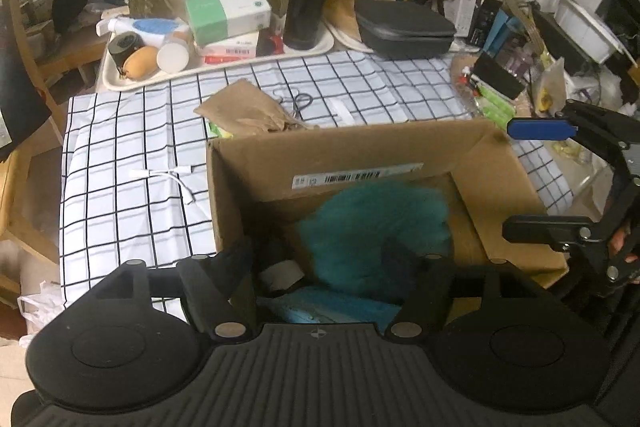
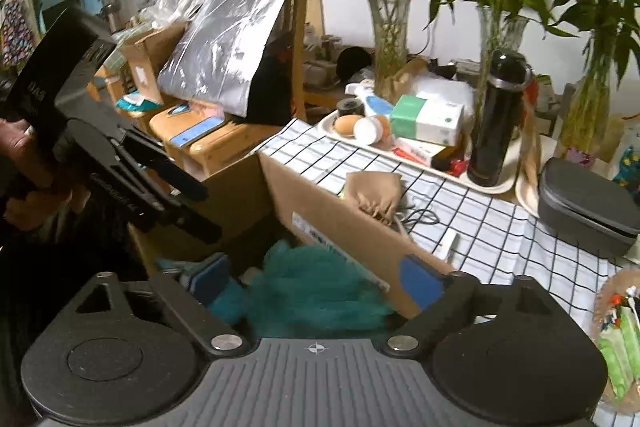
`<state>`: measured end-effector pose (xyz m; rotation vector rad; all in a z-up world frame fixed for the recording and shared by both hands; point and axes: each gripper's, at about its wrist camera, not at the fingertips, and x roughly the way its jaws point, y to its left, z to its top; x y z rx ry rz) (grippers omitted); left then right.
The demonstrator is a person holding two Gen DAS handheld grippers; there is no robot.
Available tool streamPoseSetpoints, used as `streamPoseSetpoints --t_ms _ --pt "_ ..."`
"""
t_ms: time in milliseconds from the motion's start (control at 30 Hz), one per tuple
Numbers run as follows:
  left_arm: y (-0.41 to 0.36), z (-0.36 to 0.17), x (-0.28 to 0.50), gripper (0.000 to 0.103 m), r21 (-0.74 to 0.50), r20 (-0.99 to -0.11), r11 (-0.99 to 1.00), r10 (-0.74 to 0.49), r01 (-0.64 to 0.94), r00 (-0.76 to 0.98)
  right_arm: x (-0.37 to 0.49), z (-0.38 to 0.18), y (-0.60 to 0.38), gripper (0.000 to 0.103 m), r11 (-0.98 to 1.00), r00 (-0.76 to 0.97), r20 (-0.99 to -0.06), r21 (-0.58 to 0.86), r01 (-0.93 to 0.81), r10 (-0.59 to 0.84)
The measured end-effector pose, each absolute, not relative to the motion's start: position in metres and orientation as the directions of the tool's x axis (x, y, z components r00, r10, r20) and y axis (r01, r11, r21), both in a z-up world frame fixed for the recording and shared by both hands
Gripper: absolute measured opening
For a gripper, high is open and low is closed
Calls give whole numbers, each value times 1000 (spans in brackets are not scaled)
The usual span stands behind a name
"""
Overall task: Organize soft objects
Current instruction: 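Lower the loofah and blue packet into the box and open both grippers, then withdraw both grippers from the box toward the white cable and hook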
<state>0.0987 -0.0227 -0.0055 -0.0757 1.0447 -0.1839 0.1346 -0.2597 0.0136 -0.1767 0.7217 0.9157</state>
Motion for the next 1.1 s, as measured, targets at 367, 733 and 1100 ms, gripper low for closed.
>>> streamPoseSetpoints --t_ms 367,733,1100 --pt "1 8 92 71 -184 -768 982 -176 51 616 154 7 -273 103 757 507 -673 122 -642 538" --pt "22 -35 98 76 -312 -811 950 -278 22 514 164 -15 -266 103 770 404 -773 166 -617 490" --pt "22 -38 83 79 -346 -802 938 -299 7 518 168 -16 -262 103 768 407 -772 160 -620 489"
